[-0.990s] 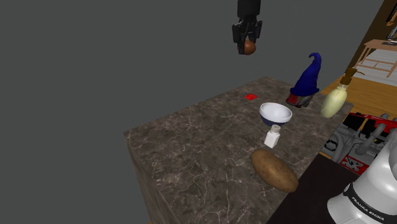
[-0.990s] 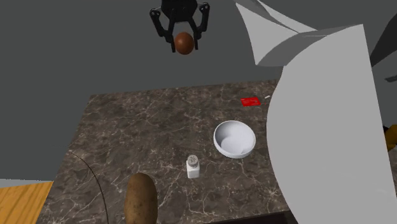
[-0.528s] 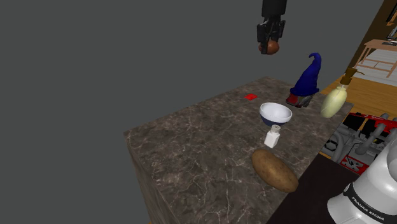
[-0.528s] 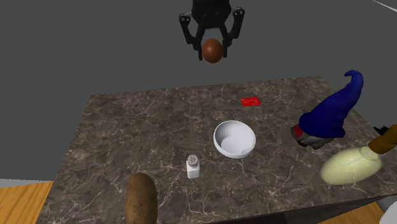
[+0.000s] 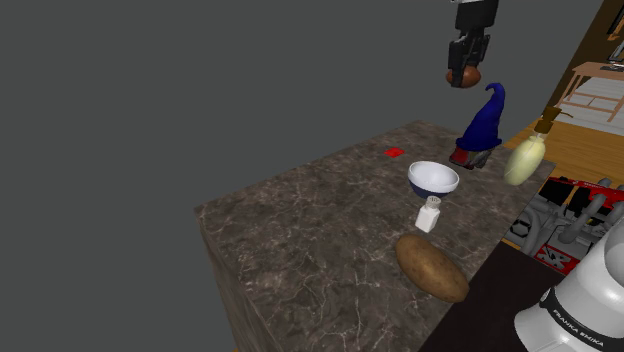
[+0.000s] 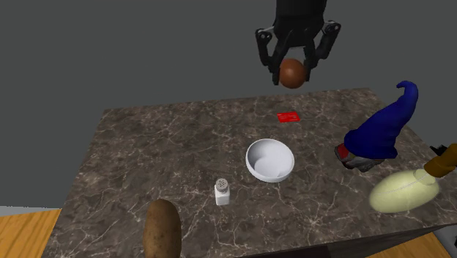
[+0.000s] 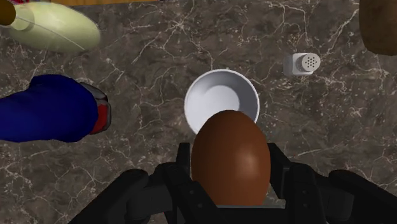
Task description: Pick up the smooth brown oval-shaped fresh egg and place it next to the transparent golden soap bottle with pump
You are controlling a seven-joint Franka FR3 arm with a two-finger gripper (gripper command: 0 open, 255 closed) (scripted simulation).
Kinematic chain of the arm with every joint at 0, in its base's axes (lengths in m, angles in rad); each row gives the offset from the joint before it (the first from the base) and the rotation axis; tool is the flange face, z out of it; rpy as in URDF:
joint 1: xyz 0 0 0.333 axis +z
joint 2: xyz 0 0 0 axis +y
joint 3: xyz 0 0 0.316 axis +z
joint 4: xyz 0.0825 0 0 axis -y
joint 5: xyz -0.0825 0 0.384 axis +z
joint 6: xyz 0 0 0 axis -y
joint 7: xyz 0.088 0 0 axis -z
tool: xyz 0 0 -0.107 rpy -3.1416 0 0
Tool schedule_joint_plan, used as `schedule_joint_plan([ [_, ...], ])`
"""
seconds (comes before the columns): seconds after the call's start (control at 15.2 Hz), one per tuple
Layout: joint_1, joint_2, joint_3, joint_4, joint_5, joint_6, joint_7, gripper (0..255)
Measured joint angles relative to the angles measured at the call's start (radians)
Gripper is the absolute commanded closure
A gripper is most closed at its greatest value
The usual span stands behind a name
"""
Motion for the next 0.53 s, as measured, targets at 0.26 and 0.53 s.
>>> schedule_joint_plan([
  [0.26, -0.032, -0.074, -0.058, -0.061, -0.033, -0.004, -0.088, 255],
  [0.53, -0.064, -0.128, -0.120, -0.099, -0.072, -0.007, -0.180, 255],
])
